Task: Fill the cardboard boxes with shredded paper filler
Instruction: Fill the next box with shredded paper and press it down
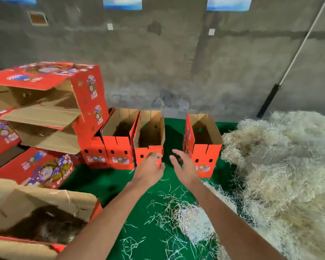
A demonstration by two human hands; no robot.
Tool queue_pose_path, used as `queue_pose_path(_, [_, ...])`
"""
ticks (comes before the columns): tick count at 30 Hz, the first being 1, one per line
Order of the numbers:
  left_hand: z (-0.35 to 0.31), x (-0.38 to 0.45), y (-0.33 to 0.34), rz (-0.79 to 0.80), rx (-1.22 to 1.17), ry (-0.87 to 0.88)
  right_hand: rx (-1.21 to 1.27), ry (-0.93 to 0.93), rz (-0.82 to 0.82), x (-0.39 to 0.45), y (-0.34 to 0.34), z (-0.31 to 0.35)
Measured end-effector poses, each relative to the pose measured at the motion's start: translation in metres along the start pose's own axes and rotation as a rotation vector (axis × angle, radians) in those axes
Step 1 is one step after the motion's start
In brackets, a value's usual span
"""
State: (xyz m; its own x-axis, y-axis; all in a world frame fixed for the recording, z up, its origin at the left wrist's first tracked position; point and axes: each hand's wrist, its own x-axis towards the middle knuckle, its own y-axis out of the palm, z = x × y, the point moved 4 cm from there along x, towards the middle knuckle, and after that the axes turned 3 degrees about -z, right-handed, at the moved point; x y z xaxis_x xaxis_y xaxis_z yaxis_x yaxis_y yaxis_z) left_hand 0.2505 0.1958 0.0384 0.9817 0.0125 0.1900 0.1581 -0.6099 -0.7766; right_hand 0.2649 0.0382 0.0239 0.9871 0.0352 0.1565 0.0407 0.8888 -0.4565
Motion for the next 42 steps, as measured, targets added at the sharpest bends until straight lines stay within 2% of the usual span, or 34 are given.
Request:
queue_pose_path(6, [-0.02,0.084,0.053,0.064,-0.073,0.084,-0.169,-0.002,-0.069,0.076,-0.033,-0.03])
queue_pose_path(10, [-0.036,0.135,0.094,0.102,-0.129,0.073,-0.279,0.136,-0.193,0.11,-0.062,-0.068])
queue_pose_path(12, [-0.038,0.155,0.116,0.109,-0.162,0.021,-0.47,0.165,-0.196,0.119,-0.073,-0.087])
queue_pose_path(15, [-0.039,0.168,0.153,0.17,-0.194,-0.1,-0.719,0.21,-0.079,0.124,-0.082,-0.116])
queue_pose_path(18, [-0.044,0.174,0.181,0.295,-0.337,-0.264,-0.873,0.11,-0.074,0.126,-0.088,-0.127])
queue_pose_path(21, [-0.048,0.186,0.197,0.341,-0.467,-0.421,-0.91,-0.003,-0.088,0.125,-0.087,-0.128])
queue_pose_path(26, [-0.04,0.198,0.208,0.24,-0.594,-0.58,-0.934,-0.083,-0.052,0.115,-0.082,-0.129])
queue_pose_path(30, [-0.034,0.206,0.197,0.261,-0.657,-0.584,-0.861,-0.141,-0.079,0.115,-0.085,-0.106])
queue_pose_path(33, [-0.031,0.207,0.172,0.266,-0.635,-0.56,-0.861,-0.211,-0.178,0.114,-0.098,-0.079])
queue_pose_path(36, [-0.036,0.195,0.137,0.287,-0.646,-0.567,-0.81,-0.175,-0.288,0.112,-0.117,-0.052])
queue_pose_path(39, [-0.039,0.177,0.097,0.303,-0.61,-0.547,-0.771,-0.101,-0.313,0.108,-0.13,-0.022])
queue_pose_path(42, [-0.039,0.143,0.05,0.337,-0.596,-0.498,-0.763,-0.11,-0.355,0.092,-0.145,0.01])
